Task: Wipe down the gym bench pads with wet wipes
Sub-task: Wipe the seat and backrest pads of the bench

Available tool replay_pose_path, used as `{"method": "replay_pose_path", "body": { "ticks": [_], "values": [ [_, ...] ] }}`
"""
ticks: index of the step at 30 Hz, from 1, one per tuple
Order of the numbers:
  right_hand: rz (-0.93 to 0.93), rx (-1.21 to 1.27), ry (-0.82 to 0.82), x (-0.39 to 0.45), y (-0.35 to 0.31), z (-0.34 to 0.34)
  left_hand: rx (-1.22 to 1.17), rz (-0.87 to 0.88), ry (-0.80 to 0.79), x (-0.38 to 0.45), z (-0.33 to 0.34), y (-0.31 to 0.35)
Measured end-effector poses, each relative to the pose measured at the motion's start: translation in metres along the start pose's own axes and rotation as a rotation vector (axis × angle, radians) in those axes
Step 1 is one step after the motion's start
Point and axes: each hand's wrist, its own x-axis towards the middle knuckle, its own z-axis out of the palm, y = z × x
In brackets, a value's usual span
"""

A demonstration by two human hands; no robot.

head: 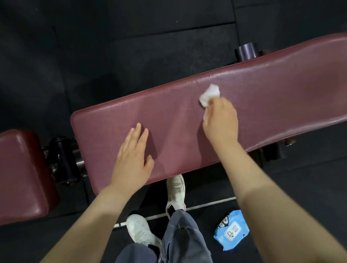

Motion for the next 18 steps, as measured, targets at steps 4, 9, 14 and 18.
{"method": "replay_pose_path", "body": {
  "ticks": [4, 9, 14, 18],
  "values": [
    [0.112, 0.079, 0.001, -0.098, 0.026, -0.014, 0.004, 0.007, -0.005, -0.001, -0.002, 0.002],
    [0.357, 0.126, -0.163, -0.164, 0.045, -0.011, 0.048, 0.012, -0.040, -0.006, -0.011, 0.004],
    [0.439, 0.314, -0.100, -0.179, 0.028, -0.046, 0.087, 0.075, -0.076, -0.032, -0.030, 0.011],
    [0.458, 0.568, -0.068, -0.163, -0.007, -0.098, 0.081, 0.099, -0.085, -0.067, -0.058, 0.025]
  ]
}}
